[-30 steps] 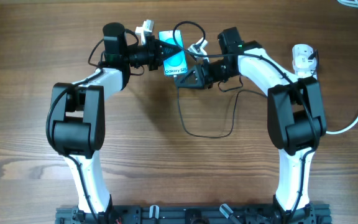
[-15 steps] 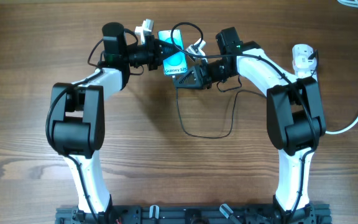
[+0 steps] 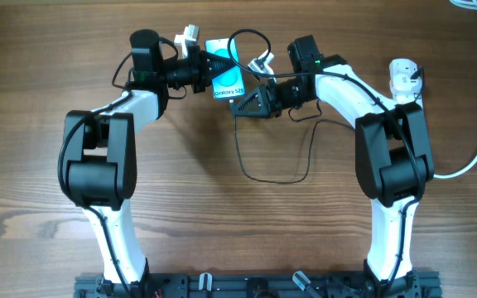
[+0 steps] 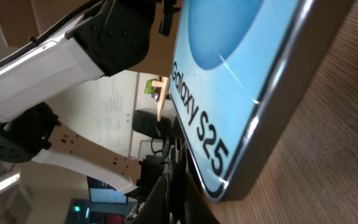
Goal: Plug charger to phone and switch on socket
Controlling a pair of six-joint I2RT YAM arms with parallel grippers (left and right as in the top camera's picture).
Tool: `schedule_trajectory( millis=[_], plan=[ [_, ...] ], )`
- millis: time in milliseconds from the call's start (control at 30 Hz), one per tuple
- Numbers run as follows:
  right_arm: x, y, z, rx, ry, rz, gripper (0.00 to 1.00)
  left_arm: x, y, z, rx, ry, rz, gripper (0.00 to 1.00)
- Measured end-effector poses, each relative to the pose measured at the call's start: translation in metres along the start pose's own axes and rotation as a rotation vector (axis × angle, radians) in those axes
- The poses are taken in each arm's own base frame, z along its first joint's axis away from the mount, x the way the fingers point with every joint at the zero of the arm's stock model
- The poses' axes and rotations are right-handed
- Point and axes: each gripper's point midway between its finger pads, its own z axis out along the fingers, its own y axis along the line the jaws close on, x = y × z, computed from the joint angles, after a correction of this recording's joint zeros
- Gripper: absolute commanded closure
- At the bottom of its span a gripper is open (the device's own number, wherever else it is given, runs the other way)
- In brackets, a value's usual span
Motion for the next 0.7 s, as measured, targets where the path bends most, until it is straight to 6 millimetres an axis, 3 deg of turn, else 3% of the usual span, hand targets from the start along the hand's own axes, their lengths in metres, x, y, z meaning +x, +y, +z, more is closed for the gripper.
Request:
schedule_trajectory(
  millis=[700],
  plan=[
    [-0.002,0.012,0.0,-0.068,-0.003,-0.015,0.95,-0.002,-0.019,0.0,0.052,0.01,-0.001,0.96]
  ],
)
